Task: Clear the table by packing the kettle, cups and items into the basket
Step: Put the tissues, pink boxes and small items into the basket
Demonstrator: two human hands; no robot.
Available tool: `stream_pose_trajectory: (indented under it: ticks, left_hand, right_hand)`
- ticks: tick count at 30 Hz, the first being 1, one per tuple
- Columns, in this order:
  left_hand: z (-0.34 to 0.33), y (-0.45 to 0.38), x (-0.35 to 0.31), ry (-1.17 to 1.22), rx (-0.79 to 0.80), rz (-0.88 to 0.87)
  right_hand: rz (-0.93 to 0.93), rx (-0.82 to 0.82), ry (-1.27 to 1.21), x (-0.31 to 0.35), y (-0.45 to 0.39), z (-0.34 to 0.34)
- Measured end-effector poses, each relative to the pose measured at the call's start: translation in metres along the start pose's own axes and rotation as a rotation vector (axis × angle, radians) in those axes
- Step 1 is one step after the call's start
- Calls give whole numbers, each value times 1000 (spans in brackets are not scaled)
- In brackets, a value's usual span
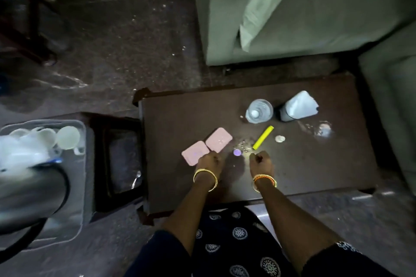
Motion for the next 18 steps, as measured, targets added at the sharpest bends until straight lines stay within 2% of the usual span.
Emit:
stream_pose_trajectory:
  ticks: [2,5,7,10,14,18]
  left_hand:
    - [-29,0,-20,-6,30,-15]
    - [-71,-9,-37,-63,47,-19]
    - [-94,-16,-40,-89,27,-43]
    - [-122,-31,-42,-201,4,-84]
    - [-140,-47,-47,-345,14,-164]
    - [-141,-50,-50,-399,-13,-107]
  right_hand:
    - [-63,-50,3,-23,-36,18]
    - [-86,-22,61,-48,-90,28]
    - [-17,22,141,-53,-120,25]
    - [196,94,323,-54,-155,14]
    - [228,166,224,-50,-174,-1]
    - [295,169,165,-48,-175,-8]
Point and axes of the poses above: each hand's wrist, its own y-axis away from the middle knuckle, its own z-axis out of the back of the hand, x = y × z, the point moved 4 cm from there along -y, towards the middle knuckle, and after that the axes turned 15 degrees about -x, right-handed, at the moved point
